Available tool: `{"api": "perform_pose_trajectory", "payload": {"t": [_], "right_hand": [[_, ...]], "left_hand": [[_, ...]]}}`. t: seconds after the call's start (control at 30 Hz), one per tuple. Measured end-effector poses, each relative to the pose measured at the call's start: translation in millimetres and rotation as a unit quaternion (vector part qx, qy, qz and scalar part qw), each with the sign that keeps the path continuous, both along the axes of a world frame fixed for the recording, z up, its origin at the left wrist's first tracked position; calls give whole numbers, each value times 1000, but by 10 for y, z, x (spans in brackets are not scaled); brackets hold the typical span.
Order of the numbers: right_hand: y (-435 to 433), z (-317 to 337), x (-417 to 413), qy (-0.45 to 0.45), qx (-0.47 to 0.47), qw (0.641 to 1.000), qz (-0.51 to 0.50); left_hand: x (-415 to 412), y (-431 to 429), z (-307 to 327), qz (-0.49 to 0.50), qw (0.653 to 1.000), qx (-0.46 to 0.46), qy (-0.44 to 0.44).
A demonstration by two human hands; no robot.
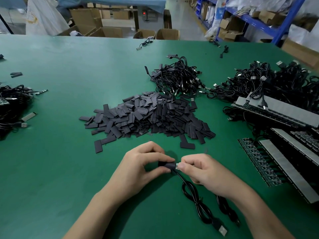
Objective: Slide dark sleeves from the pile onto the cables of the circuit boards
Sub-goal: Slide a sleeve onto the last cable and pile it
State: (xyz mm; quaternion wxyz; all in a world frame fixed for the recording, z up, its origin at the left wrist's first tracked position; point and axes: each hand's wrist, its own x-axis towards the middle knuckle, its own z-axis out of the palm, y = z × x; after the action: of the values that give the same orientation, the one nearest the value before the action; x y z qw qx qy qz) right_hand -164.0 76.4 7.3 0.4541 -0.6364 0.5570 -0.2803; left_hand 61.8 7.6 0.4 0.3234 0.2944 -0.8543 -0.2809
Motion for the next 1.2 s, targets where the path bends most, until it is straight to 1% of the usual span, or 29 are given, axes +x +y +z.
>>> {"api": "perform_pose_trajectory", "payload": {"t": [0.1, 0.17, 0.27, 0.77, 1.07, 1.2], "right_hand": [[9, -3, 23, 23, -14, 1000, 0], [9, 11, 14, 10, -8, 1000, -3], [-4, 39, -34, -36, 3, 999, -8], [-29, -54, -39, -26, -14, 999, -25], [-33, -63, -37, -20, -20, 999, -14], [-30, -46, -28, -53, -16, 998, -21]], "left_hand": [[-34, 36, 1, -15, 1000, -16, -5], [-39, 38, -3, -7, 1000, -15, 1], [-20, 21, -8, 13, 1000, -9, 14], [-14, 20, -29, 4, 999, -10, 45], [-47, 52, -22, -8, 998, -47, 50], [-66, 55, -15, 21, 997, -46, 64]]}}
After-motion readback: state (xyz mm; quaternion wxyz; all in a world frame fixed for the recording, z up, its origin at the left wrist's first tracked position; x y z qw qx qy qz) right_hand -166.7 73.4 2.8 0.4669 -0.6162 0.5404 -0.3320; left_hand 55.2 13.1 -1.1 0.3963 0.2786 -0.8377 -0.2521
